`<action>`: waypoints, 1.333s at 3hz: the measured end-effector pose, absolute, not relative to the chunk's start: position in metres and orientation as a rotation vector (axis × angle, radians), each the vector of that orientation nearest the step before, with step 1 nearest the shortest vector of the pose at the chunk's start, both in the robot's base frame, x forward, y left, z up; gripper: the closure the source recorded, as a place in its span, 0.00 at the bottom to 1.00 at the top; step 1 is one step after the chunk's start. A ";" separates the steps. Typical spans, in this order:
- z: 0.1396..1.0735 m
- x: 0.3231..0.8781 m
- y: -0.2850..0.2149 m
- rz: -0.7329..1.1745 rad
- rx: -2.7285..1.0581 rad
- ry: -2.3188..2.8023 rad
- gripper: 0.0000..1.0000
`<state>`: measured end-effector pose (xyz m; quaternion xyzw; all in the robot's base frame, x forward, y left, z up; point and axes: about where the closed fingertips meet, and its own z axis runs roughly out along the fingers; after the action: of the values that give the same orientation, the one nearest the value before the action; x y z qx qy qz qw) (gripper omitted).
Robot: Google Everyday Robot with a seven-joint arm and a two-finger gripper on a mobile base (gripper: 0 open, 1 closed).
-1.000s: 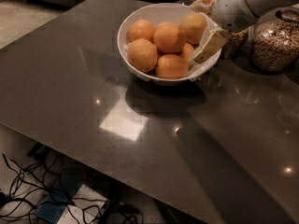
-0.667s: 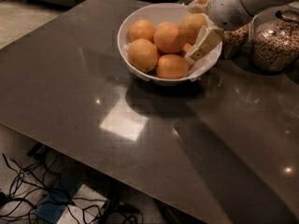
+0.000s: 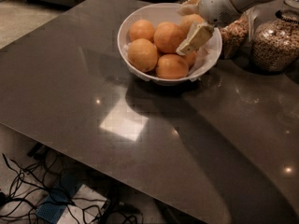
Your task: Pick orange from white bowl
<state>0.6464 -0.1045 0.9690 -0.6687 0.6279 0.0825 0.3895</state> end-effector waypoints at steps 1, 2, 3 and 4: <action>0.964 0.652 -0.096 0.234 -1.717 1.590 0.28; 0.960 0.656 -0.086 0.259 -1.736 1.582 0.29; 0.953 0.660 -0.077 0.290 -1.757 1.582 0.30; 0.946 0.663 -0.071 0.316 -1.769 1.582 0.30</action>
Offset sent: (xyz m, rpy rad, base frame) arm 0.0135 0.0236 -0.0099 0.0036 0.0412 0.0584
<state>0.6633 -0.0710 0.9464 -0.6880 0.6151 0.1227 0.3650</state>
